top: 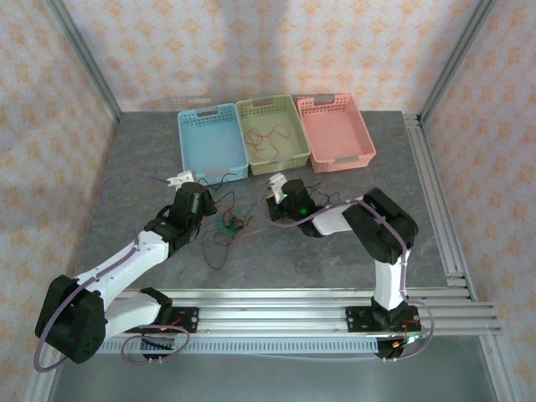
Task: Untangle the cables
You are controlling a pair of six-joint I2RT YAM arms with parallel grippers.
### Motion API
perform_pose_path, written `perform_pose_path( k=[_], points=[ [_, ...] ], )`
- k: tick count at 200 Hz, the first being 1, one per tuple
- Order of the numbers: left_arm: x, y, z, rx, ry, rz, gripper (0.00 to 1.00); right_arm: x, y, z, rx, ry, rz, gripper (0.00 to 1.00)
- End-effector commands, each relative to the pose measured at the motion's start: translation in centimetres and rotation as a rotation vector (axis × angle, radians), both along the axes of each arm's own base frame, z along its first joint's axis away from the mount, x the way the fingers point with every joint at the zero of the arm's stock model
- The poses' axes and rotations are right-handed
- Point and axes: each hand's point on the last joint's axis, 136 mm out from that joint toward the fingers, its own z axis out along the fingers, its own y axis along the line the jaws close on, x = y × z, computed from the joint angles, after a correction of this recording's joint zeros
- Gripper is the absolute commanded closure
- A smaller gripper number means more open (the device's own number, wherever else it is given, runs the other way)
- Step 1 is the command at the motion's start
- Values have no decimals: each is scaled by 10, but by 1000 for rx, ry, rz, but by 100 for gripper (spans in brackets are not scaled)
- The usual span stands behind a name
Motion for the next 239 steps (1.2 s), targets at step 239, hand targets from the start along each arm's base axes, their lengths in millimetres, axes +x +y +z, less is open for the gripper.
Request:
perform_pose_path(
  k=[239],
  points=[
    [-105,99,111,-11,-269,281,100,33,-249,65,546,-253,-954,100]
  ],
)
